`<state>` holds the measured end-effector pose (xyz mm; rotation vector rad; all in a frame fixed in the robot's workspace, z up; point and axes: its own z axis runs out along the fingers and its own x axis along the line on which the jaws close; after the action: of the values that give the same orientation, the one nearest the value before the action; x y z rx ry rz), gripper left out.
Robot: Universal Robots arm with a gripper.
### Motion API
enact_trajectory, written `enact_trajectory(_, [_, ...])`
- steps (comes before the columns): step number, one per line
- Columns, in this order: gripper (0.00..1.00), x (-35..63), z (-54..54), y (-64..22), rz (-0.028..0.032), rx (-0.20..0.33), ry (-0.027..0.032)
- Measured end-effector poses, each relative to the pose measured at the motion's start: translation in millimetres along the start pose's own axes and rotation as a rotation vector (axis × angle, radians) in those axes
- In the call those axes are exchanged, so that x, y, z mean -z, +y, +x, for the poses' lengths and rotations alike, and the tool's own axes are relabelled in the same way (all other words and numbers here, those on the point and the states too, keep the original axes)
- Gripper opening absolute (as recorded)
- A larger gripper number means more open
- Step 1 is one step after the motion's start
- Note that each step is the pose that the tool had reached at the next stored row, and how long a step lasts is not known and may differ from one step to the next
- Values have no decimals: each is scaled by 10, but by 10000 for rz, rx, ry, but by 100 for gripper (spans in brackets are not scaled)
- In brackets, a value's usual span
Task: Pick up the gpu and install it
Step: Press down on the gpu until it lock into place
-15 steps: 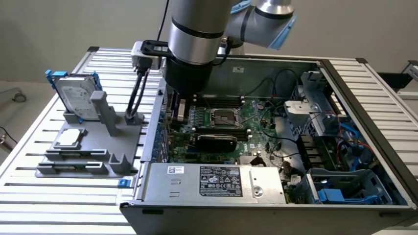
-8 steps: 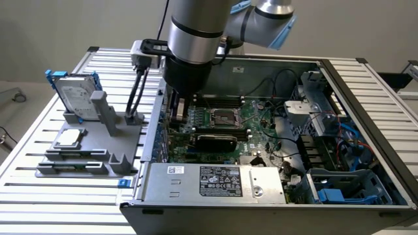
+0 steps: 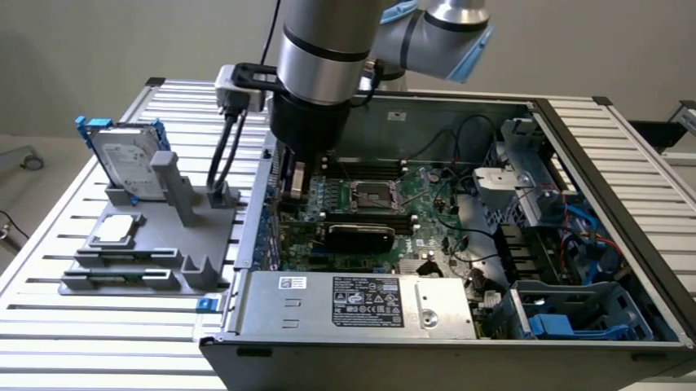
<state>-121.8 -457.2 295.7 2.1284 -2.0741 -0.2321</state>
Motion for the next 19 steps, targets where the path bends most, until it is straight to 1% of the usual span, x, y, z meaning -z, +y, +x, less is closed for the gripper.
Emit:
enact_trajectory(10, [11, 0, -25, 20, -51, -13, -1])
enact_trajectory(19, [11, 22, -38, 26, -62, -22, 20])
